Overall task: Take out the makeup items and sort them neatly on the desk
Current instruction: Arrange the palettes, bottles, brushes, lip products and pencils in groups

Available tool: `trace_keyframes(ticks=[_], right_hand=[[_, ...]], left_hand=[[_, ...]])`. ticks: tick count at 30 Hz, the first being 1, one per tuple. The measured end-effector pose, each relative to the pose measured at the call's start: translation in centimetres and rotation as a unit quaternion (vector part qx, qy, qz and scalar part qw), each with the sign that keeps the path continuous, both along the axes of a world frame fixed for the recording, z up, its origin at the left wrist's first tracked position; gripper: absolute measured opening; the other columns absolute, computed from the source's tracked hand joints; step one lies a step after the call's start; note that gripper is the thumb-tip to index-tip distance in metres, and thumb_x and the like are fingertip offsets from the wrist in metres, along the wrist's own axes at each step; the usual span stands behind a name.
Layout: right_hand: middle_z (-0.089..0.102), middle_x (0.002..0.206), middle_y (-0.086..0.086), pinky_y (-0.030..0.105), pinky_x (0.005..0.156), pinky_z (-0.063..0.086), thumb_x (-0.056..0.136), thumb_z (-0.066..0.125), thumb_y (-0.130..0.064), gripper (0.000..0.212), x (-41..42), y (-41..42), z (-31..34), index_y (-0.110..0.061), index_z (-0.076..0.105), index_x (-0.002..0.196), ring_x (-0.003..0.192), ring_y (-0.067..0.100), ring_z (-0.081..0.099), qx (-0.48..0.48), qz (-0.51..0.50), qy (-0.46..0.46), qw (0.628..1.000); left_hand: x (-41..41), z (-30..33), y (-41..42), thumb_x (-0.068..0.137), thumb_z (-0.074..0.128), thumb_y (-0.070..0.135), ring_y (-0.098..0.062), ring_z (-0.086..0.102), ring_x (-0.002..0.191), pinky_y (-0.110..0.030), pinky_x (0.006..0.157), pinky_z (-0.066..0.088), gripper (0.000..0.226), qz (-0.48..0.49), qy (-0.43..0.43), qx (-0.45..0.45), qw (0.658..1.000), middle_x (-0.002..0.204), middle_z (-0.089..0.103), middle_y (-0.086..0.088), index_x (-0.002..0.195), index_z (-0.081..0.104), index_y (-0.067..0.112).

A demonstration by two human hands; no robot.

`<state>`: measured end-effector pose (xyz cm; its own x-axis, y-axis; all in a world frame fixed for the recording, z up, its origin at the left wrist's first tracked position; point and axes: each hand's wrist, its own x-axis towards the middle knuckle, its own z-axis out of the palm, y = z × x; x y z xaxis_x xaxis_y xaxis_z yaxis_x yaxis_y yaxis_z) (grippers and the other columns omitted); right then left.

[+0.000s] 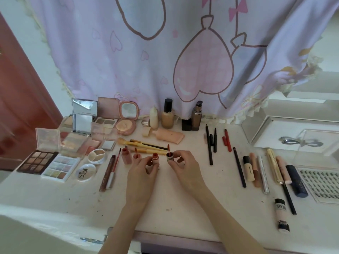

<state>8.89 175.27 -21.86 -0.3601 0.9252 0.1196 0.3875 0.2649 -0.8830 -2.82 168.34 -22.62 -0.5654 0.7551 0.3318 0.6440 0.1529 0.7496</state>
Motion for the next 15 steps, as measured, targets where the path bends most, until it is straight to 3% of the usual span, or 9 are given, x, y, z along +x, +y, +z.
trace_keyframes(ticks=[4, 8, 15], right_hand=[[0.057, 0.095, -0.003, 0.018, 0.076, 0.036, 0.087, 0.062, -0.017, 0.014, -0.7, 0.3, -0.5, -0.016, 0.06, 0.1, 0.089, 0.013, 0.049, 0.047, 0.008, -0.035, 0.998], [0.06, 0.104, 0.001, 0.016, 0.077, 0.032, 0.088, 0.06, -0.018, 0.016, -0.8, 0.4, -1.2, -0.014, 0.062, 0.104, 0.095, 0.016, 0.048, 0.092, 0.03, -0.101, 0.99], [0.054, 0.11, 0.003, 0.013, 0.081, 0.029, 0.089, 0.058, -0.017, 0.023, -0.8, 0.5, -1.3, -0.01, 0.061, 0.111, 0.101, 0.016, 0.044, 0.118, 0.035, -0.137, 0.983]], left_hand=[[-0.1, -0.1, 0.4, 0.088, 0.062, 0.025, -0.012, 0.05, 0.066, -0.015, 0.063, 0.03, 0.018, 0.004, 0.016, -0.014, 1.0, 0.083, 0.057, 0.004, 0.097, 0.068, 0.011], [-0.1, -0.2, 0.6, 0.088, 0.062, 0.025, -0.022, 0.056, 0.076, -0.02, 0.064, 0.032, 0.018, -0.003, 0.038, -0.036, 0.999, 0.082, 0.055, 0.002, 0.099, 0.068, 0.012], [-0.3, -0.3, 0.7, 0.086, 0.064, 0.019, -0.012, 0.044, 0.066, -0.016, 0.061, 0.028, 0.016, -0.021, 0.042, -0.033, 0.998, 0.079, 0.051, 0.005, 0.099, 0.069, 0.013]])
